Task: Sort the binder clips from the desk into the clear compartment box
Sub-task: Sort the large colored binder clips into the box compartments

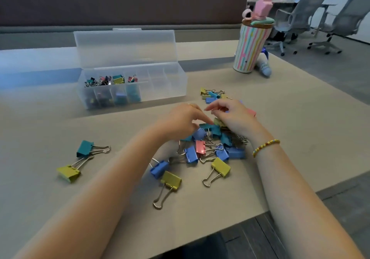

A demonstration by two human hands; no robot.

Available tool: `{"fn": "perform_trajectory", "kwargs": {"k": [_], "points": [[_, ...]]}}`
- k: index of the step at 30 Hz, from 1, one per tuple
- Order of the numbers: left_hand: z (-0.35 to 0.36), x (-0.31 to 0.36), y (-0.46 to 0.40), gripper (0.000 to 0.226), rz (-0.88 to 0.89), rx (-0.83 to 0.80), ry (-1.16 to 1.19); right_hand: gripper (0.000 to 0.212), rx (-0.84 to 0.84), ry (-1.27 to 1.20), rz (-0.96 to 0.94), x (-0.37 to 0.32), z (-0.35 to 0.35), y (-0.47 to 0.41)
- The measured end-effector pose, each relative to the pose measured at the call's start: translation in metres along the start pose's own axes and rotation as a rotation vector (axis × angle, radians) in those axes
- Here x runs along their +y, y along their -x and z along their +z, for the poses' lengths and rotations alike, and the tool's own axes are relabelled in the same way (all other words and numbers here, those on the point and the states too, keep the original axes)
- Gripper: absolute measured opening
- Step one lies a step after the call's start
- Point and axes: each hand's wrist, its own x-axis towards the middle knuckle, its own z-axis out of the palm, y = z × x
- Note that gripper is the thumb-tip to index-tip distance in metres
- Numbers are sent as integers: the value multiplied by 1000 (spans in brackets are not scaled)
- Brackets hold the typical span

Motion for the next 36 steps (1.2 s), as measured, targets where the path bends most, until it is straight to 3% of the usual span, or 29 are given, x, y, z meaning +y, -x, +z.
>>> {"fn": "perform_trajectory", "kwargs": {"k": [5, 10, 15, 21, 26, 28, 31, 36], "points": [[-4, -11, -14, 32, -25, -78, -82, 24, 67, -61, 87, 7, -10, -1], [-6, -23, -16, 31, -88, -35, -78, 22, 6, 94, 107, 11, -10, 1], [-8, -25, -14, 38, -111, -6, -76, 25, 196, 210, 162, 18, -15, -3], [1, -18, -21, 37, -109, -70, -213, 38, -16, 340, 98, 11, -8, 0], [5, -11, -21, 49, -191, 61, -363, 39, 193, 290, 120, 17, -7, -6], [6, -10, -24, 53, -219, 76, -410, 44, 167, 381, 100, 19, -6, -9], [8, -9, -28, 51, -254, -27, -360, 45, 58, 529, 85, 17, -4, -11], [-1, -18, -43, 34, -214, -63, -286, 41, 114, 546, 130, 9, -11, -22]]}}
